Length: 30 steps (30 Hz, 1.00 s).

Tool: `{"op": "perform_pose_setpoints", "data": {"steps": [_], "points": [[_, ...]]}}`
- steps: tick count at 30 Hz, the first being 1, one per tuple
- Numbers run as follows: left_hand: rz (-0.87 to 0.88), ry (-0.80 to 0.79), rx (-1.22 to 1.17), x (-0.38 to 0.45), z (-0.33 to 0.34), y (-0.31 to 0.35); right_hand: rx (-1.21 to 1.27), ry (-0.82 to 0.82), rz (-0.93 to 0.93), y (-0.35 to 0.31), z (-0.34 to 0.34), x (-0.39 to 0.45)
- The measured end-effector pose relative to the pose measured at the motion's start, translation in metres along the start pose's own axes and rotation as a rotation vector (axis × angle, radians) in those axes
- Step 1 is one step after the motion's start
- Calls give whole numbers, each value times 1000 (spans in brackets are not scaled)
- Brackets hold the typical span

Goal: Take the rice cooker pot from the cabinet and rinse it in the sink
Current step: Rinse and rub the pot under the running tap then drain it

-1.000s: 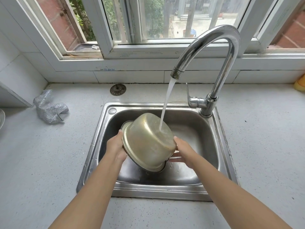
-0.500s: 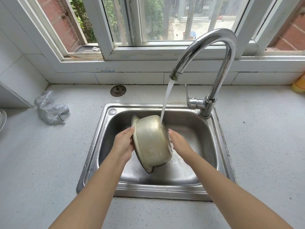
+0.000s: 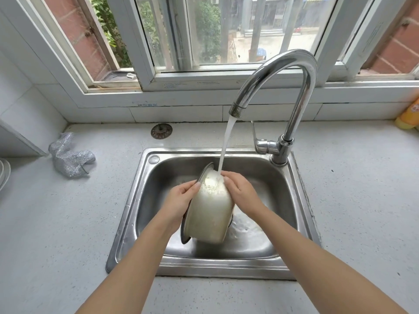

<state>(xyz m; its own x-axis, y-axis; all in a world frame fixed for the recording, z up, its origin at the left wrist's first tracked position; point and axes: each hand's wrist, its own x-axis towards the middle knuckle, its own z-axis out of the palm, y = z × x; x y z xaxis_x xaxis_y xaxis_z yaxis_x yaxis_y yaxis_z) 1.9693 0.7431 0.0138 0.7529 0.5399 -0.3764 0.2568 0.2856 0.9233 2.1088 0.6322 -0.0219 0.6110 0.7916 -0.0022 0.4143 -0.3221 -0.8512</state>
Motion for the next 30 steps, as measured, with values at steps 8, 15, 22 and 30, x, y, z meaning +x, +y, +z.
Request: {"op": "perform_pose_setpoints", "data": {"steps": [8, 15, 22, 30], "points": [[-2, 14, -28, -2, -7, -5, 15, -6, 264, 4, -4, -1], [48, 54, -68, -1, -4, 0, -250, 71, -241, -9, 6, -7], [41, 1, -7, -2, -16, 1, 45, -19, 122, 5, -8, -4], [35, 95, -163, -2, -31, 3, 465, -83, 606, 22, -15, -17]]}}
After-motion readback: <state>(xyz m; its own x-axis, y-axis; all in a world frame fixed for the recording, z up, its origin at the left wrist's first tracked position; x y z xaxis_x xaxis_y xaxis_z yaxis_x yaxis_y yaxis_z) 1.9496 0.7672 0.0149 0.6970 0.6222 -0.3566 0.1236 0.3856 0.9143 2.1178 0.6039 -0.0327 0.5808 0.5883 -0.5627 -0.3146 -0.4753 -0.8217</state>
